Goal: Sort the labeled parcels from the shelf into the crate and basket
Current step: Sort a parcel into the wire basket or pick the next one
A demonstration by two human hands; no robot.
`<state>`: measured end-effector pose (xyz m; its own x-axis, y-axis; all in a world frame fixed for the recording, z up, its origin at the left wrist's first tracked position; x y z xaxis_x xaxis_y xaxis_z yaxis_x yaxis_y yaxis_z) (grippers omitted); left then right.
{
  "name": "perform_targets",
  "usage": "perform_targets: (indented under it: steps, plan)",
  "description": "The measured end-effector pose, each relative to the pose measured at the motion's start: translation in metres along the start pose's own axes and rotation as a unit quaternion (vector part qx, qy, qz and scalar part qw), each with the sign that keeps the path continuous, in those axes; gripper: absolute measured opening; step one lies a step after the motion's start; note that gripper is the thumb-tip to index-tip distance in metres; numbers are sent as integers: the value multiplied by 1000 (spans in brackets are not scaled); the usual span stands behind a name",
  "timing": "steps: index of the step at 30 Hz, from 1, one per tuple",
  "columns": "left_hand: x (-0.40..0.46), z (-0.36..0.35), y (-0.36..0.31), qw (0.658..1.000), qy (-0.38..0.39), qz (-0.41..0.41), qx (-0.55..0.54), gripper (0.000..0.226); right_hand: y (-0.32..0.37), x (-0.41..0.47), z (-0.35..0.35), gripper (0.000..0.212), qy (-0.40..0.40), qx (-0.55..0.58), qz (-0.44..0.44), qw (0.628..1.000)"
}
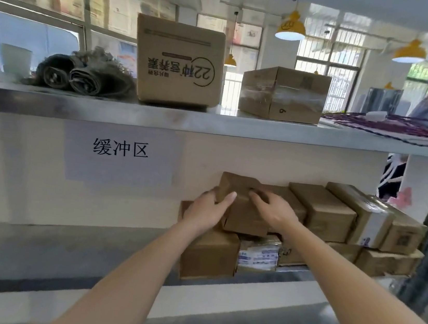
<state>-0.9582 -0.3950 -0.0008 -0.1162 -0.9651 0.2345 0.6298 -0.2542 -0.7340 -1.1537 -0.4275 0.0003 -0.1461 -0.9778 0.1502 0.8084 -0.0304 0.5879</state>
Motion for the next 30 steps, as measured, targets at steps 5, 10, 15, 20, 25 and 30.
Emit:
perform_targets:
  steps: [5,10,15,20,25,30]
  plan:
    - [19,-23,16,998,30,23,-52,74,4,-2,-7,62,-23,63,0,998]
    - [10,-15,23,986,15,25,-165,70,17,-23,-3,57,-63,98,1,993]
    - [-8,5,29,969,4,-2,-249,54,42,-63,3,56,-100,157,10,983]
    - [-43,24,24,928,42,-24,-370,44,68,-118,7,51,-118,193,0,974]
    - [-85,49,29,923,39,-2,-384,105,86,-175,0,51,-74,239,-25,968]
    - [-135,53,16,912,82,-22,-401,107,94,-239,-5,85,-69,267,-87,957]
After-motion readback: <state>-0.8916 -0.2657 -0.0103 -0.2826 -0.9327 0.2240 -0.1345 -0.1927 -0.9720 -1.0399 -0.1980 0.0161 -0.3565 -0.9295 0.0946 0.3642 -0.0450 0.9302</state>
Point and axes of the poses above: each hand's wrist, its own x-axis towards the middle knuckle, its own z-axis out of the back of the hand, y = z × x, the point moved 9 cm from there along x, towards the middle knuckle, and after that the axes turned 5 degrees about -z, right-handed, at the moved point
